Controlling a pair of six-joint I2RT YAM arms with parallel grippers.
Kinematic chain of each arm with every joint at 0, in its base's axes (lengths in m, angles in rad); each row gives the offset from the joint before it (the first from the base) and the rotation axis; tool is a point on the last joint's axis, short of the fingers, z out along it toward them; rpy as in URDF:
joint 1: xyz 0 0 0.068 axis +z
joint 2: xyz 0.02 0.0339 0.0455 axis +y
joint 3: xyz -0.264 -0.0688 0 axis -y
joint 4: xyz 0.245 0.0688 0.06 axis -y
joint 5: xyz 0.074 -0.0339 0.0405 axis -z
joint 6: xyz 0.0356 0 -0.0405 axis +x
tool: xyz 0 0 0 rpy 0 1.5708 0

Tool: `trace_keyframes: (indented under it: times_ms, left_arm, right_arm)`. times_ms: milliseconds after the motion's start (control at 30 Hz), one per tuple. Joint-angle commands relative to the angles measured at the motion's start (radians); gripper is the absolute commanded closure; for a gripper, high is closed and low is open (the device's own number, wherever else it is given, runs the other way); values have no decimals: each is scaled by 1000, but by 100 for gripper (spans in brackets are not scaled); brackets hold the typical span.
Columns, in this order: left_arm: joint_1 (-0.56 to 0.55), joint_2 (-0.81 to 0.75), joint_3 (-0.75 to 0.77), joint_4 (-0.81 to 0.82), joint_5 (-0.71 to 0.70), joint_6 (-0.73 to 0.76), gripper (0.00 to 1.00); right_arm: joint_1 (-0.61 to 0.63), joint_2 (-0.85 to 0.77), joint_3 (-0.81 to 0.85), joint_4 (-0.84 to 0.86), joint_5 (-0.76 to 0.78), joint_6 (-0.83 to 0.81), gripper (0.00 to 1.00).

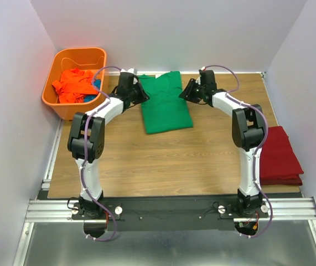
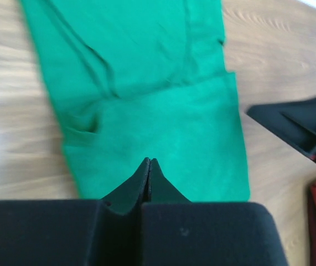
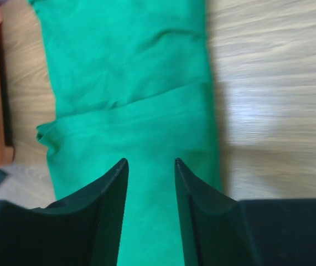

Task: Fold and stack the t-shirts
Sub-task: Fold the tshirt

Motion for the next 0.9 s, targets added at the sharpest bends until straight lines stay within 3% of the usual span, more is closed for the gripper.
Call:
trace_keyframes:
  times_ms: [0,200,467,600,867]
  left_arm:
    - [-38,60,48,12,23,-22,100]
    - [-49,169,154,-6,23,-13,100]
    - [-12,299,245,-32,-8,12,100]
    - [-8,353,294,-110,-52,7,100]
    - [-6,345,228,-138,-91,-30,100]
  right_arm:
    - [33,10,31,35,-70,-6,57]
    - [36,136,151,61,-165,25,66]
    - [26,237,209,68,-100,28,66]
    - [12,256,188,68,-72,60,68]
    - [4,196,44,69,-64,108,68]
